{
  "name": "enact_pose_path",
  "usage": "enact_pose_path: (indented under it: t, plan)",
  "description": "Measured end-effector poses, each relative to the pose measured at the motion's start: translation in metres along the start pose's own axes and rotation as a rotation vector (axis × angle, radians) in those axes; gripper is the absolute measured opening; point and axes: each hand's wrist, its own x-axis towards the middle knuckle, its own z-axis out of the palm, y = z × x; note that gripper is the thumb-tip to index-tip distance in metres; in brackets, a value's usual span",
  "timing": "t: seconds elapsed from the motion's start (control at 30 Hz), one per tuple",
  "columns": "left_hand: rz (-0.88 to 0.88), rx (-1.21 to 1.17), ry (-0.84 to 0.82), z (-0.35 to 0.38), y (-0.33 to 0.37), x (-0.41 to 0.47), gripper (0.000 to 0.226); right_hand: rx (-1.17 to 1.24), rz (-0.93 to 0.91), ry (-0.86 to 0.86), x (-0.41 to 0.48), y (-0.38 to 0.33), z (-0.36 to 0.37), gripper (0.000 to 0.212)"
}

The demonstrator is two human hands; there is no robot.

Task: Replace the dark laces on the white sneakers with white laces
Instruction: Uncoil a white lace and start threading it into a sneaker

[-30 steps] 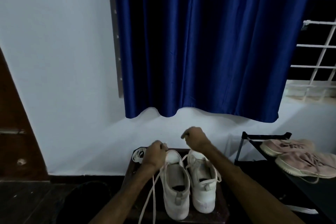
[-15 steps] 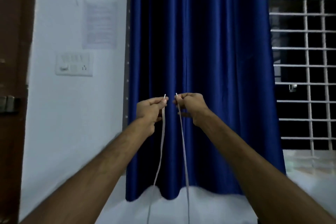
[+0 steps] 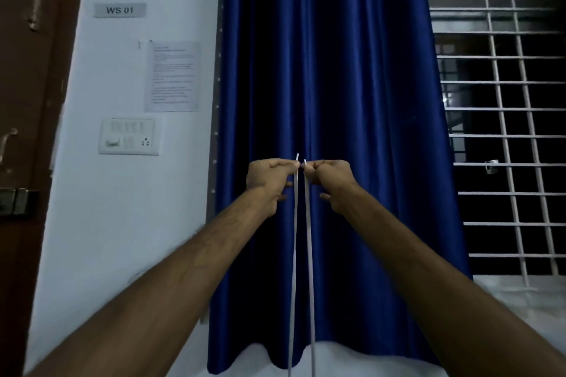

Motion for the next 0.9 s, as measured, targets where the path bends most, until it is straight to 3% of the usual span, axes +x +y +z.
enact_pose_path:
  t: [0.17,0.27,0.37,0.47,0.57,0.63,0.77,0.9]
  plan:
    - [-0.052,-0.014,0.004,-0.002,-0.009,-0.002,0.003,0.042,0.040,0.004,-0.003,0.000,-0.002,0.018]
    - [-0.140,-0.097,-0.024,-0.012,-0.027,-0.014,0.014,0.025,0.058,-0.006,-0.010,0.023,-0.007,0.018]
    - [-0.208,-0.058,0.071,-0.035,-0.075,-0.033,0.020,-0.356,-0.009,-0.092,-0.025,0.085,-0.015,0.020]
    - [-0.172,0.215,0.117,-0.056,-0.159,-0.059,0.023,-0.861,-0.001,-0.376,-0.055,0.169,-0.024,0.028]
    - [-0.289,0.406,-0.084,-0.060,-0.252,-0.105,0.013,-1.155,0.178,-0.647,-0.099,0.271,-0.022,0.023]
    - [-0.409,0.490,-0.225,-0.056,-0.305,-0.144,0.016,-1.232,0.291,-0.730,-0.128,0.333,-0.019,0.034]
    - [-0.600,0.617,-0.458,-0.050,-0.369,-0.210,0.018,-1.231,0.448,-0.784,-0.170,0.399,-0.024,0.046]
    - [-0.694,0.602,-0.445,-0.048,-0.390,-0.235,0.022,-1.219,0.405,-0.745,-0.178,0.413,-0.027,0.033]
